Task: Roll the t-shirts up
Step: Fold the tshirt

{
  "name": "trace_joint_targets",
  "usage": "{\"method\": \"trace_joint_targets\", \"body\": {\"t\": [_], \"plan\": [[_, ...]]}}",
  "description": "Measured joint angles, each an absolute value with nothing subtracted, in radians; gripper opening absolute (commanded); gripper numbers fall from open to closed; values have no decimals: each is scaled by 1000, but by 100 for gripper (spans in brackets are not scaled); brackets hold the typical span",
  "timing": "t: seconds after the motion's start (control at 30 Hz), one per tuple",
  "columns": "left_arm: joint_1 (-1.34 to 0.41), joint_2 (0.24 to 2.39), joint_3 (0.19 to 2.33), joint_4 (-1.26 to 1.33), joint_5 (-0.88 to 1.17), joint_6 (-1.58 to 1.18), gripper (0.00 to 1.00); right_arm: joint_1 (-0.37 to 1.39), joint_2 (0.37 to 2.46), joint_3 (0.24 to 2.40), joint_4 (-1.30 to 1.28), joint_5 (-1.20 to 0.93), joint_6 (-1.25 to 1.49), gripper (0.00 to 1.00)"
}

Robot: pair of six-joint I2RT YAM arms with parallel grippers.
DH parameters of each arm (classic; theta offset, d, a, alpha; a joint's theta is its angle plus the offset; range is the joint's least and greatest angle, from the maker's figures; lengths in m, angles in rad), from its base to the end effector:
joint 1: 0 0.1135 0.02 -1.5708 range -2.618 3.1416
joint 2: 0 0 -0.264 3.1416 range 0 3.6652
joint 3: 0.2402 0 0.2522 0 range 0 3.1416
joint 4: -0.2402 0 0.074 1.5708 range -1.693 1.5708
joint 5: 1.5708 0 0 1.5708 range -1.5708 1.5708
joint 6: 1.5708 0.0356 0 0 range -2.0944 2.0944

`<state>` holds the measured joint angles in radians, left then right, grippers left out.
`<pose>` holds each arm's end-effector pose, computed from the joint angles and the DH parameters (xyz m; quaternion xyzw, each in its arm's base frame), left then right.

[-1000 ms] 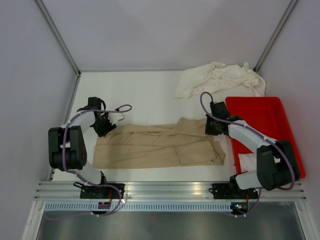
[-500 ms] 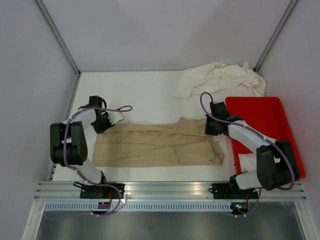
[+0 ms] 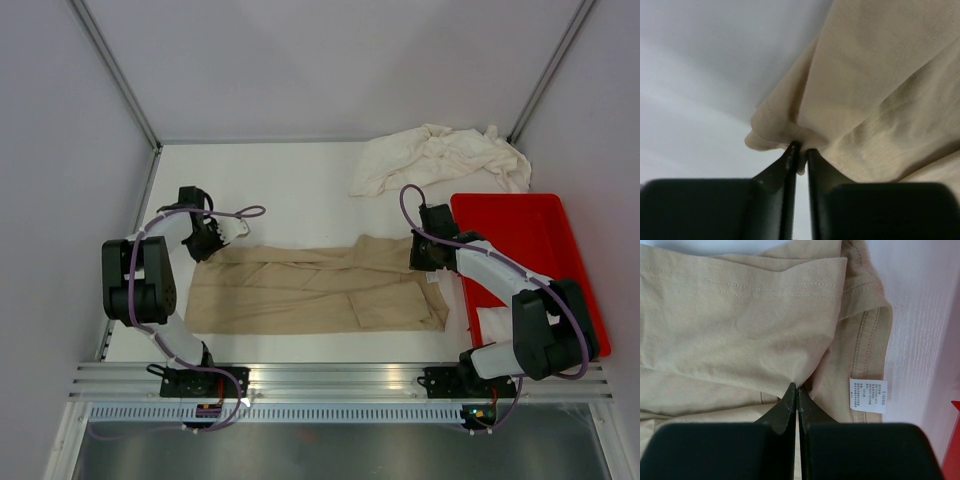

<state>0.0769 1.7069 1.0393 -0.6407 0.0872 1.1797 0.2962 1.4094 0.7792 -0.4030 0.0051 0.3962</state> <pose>0.3131 0.0210 0.1648 0.5237 0.8407 0.0419 0.1312 0.2554 0.0777 0.1840 0.0489 0.9628 0.0878 0.2507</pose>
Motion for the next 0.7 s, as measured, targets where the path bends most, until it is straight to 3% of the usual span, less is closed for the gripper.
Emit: {"method": "trace_joint_targets", "body": {"t": [0.07, 0.7], "plan": [[77, 1719, 1040, -645, 88, 1180, 3, 296, 1409, 779, -403, 5, 396, 0], [132, 1628, 1142, -659, 115, 1116, 2, 293, 1362, 888, -485, 92, 357, 0]]}}
